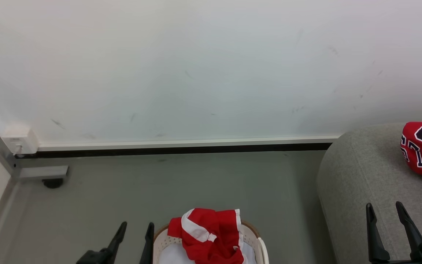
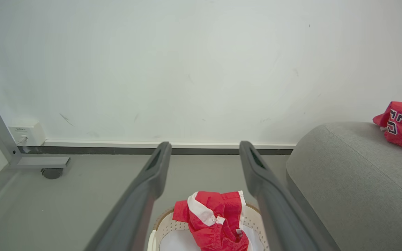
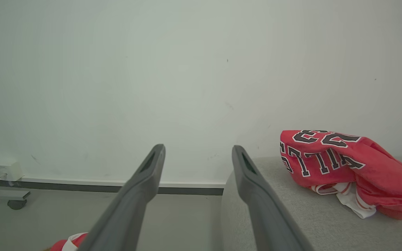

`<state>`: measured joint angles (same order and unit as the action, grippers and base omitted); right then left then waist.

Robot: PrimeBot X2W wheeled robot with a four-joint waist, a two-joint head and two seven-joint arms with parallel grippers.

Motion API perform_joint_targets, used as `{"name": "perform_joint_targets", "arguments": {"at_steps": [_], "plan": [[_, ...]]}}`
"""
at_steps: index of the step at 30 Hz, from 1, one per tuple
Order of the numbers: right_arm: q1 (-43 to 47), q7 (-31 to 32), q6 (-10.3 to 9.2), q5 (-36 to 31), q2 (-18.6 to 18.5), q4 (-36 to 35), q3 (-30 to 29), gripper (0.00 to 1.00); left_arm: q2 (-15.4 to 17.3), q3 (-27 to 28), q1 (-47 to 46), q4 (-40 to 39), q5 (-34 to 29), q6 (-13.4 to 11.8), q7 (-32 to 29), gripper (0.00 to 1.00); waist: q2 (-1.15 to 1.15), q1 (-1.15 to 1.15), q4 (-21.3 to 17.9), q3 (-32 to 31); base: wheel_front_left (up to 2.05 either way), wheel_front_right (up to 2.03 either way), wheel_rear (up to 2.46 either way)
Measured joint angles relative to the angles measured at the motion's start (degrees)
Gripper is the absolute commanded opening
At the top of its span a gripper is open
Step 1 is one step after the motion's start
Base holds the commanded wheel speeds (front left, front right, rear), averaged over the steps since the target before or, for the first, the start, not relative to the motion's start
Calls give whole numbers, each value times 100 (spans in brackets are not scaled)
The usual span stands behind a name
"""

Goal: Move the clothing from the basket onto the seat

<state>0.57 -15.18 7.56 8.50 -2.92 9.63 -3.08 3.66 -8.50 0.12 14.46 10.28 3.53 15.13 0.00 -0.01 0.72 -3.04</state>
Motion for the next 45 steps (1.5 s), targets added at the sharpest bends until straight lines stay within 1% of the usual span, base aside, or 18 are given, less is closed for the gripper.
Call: {"name": "perform_joint_targets", "arguments": {"at_steps": [7,15,19,24,29,32,35,37,38,39,40,45], "plan": [[-13,0,0,15,1,16,59,100,-41,64,0,0,-67,56,0,100,0,1,-20,39,0,0,0],[-87,1,0,15,2,-5,102,100,-66,64,-48,23,-134,108,0,100,0,1,-173,157,0,0,0],[-238,0,0,18,3,-63,167,100,-73,-38,-235,165,-193,151,0,100,0,1,-295,283,0,0,0],[-389,1,0,69,5,-178,256,100,-80,-169,-561,532,-268,198,0,100,0,1,-441,484,0,0,0],[-776,0,0,198,2,-394,302,100,-56,-302,-1236,1268,-447,149,-121,100,0,2,-656,919,0,0,0],[-977,0,0,289,1,-524,408,100,-24,-412,-1742,1800,-608,129,-401,100,0,2,-802,1242,0,0,0],[-1178,0,0,456,3,-598,533,100,-36,-442,-2206,2332,-567,131,-713,100,0,2,-949,1581,0,0,0],[-1322,0,0,502,4,-614,622,100,-9,-528,-2482,2730,-652,120,-928,100,0,2,-1053,1811,0,0,0],[-1502,0,0,571,4,-681,704,100,5,-531,-2767,3115,-654,102,-1182,100,0,2,-1161,2056,0,0,0],[-1502,0,0,571,4,-681,704,100,5,-531,-2767,3115,-654,102,-1182,100,0,2,-1161,2056,0,0,0],[-1589,0,0,605,3,-720,735,100,32,-566,-2900,3296,-683,91,-1324,100,0,3,-1214,2179,0,0,0],[-1929,0,0,866,-2,-914,791,100,113,-538,-3589,4077,-728,-119,-1717,100,0,3,-1443,2850,0,0,0]]}}
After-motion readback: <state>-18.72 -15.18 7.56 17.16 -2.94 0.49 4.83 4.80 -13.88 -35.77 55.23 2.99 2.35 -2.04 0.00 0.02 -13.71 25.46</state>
